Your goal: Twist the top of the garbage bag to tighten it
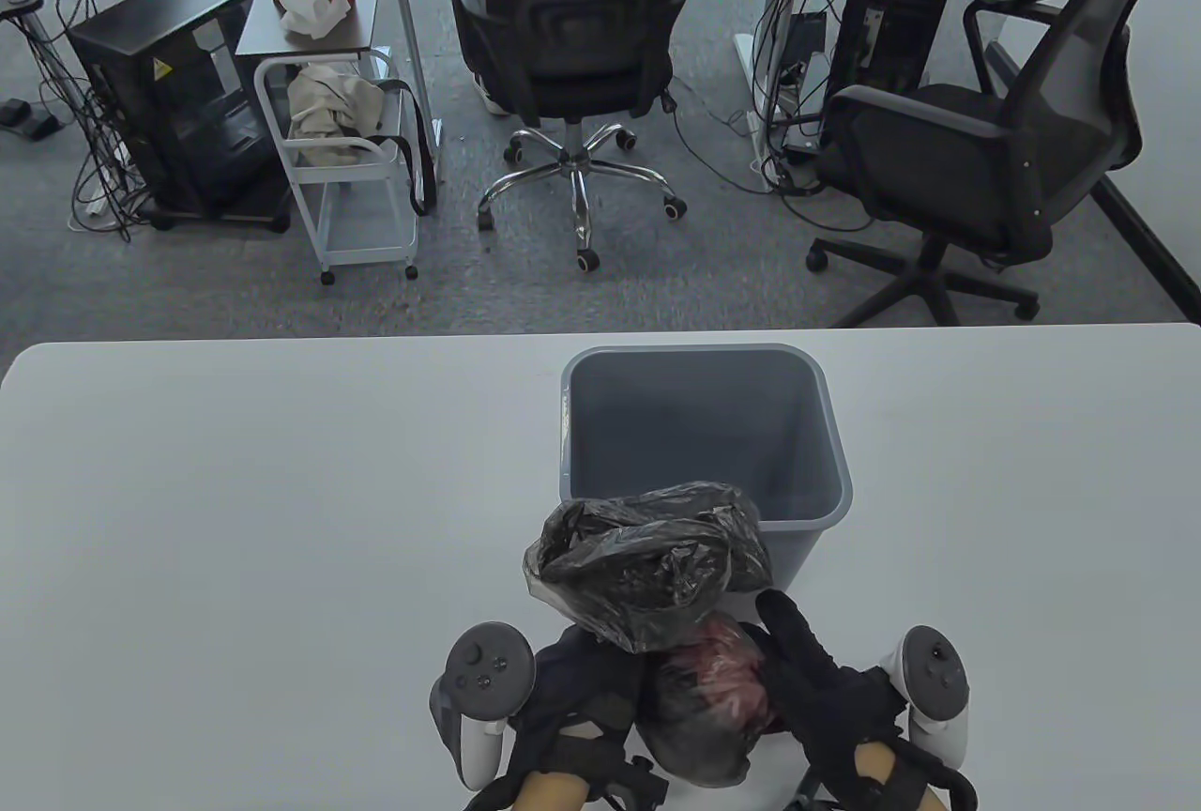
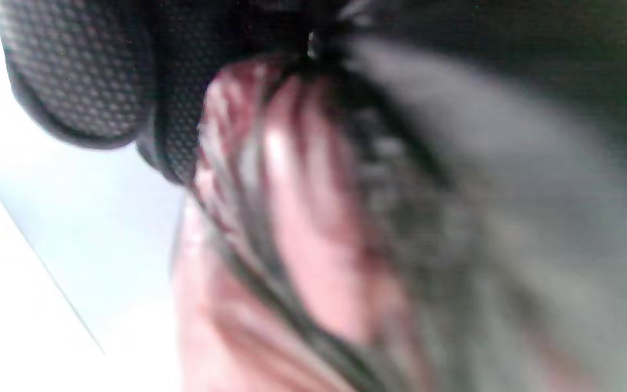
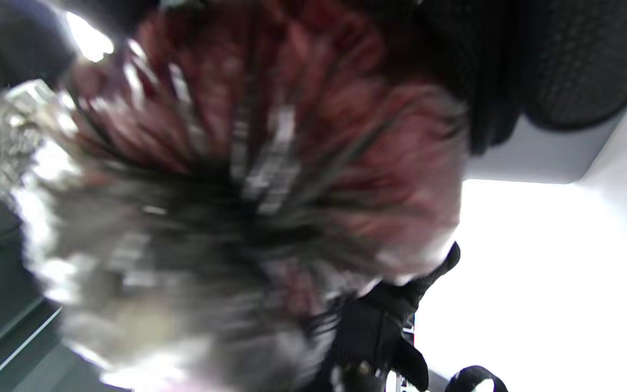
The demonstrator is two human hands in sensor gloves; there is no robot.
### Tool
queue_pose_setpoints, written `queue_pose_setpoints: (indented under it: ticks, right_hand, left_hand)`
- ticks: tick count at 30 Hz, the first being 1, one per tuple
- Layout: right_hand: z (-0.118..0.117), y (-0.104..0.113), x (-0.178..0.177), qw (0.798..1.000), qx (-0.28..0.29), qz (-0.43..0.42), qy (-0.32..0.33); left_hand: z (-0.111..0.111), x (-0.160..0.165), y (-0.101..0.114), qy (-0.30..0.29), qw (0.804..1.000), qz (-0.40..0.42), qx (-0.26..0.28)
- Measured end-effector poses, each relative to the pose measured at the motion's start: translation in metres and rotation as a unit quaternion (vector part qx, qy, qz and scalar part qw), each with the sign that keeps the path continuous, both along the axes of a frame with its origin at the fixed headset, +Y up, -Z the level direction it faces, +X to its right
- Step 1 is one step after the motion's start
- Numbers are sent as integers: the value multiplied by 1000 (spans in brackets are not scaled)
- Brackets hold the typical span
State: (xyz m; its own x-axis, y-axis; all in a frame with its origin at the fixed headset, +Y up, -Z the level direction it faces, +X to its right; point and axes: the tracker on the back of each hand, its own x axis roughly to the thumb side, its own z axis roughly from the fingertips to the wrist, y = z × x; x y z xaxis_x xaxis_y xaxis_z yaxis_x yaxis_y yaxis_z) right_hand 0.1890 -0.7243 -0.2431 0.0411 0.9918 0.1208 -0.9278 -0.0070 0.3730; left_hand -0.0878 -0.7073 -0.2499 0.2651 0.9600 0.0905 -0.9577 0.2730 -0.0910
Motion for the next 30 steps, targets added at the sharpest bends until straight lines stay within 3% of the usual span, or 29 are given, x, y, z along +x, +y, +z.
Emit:
queue_pose_setpoints:
  ticks: [7,11,14,18,20,23,26,30]
  right_hand:
    - [2,-3,-4,1000,-11,-10,11]
    - [3,5,-12,995,44,-5,93]
    - [4,10,-15,991,80,31,102]
    - [2,3,-7,999,30,-3,20]
    - [0,-1,-3,999,1,-32,13]
    - [-1,-3,-1,1000,-17,-11,10]
    - [-6,-3,-3,998,-34,20,42]
    - [-19,8,-8,994,-5,26,104]
  left_hand:
    - [0,-5,3,21,998,-50,-9]
    - [1,-8,2,49,998,-49,-12]
    - [1,-7,2,42,998,-39,-12]
    - [1,-4,2,8,1000,24,8]
    - [0,-1,2,-10,998,68,7]
    - [-1,-1,2,-13,998,57,6]
    - [-3,-6,4,21,1000,6,13]
    - [-3,-11,2,44,998,30,-14]
